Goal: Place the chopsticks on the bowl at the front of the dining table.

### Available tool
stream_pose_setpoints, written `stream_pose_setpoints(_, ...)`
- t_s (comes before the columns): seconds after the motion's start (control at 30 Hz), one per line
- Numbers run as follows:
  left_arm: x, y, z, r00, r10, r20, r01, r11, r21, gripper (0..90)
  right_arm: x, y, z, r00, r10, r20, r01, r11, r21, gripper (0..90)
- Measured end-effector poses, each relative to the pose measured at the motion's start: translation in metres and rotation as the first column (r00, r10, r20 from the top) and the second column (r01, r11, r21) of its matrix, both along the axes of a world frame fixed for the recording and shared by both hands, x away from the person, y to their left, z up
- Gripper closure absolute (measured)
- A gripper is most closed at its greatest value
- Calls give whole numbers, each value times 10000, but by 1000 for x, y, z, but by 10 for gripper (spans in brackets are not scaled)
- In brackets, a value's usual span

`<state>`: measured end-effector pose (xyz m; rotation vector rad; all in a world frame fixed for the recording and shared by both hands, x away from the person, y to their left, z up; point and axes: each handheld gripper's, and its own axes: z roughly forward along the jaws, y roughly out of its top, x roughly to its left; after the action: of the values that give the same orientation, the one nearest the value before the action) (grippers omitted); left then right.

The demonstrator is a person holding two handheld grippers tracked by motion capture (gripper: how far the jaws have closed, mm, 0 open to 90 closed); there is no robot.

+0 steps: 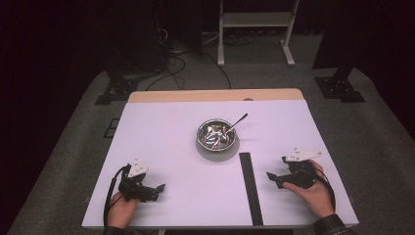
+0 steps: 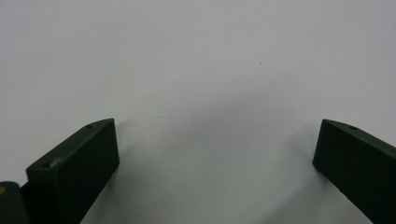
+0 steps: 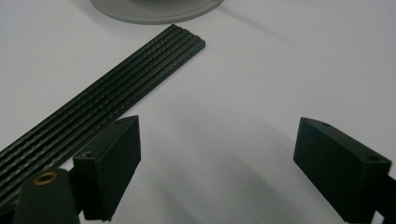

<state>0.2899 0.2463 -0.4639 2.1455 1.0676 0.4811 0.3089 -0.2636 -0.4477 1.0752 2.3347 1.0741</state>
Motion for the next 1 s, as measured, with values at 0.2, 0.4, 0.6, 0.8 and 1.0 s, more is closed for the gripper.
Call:
stream_pose_setpoints(0.2,0,0,0,10000,2,0,-2,10000,0,0,4,4,1,10000,40,19,-40,10000,2,134)
stream_pose_setpoints(0.4,0,0,0,10000,2,1,-2,10000,0,0,6,10,3,10000,89,23,-89,10000,30,135)
stream_pose_setpoints(0.6,0,0,0,10000,1,0,-1,10000,1,0,10,14,5,9999,152,25,-152,9999,60,135)
stream_pose_setpoints(0.8,0,0,0,10000,1,-1,-1,10000,1,0,12,18,7,9998,184,55,-185,9996,230,139)
stream_pose_setpoints(1.0,0,0,0,10000,2,0,-2,10000,-1,0,15,21,8,9998,208,36,-209,9993,303,139)
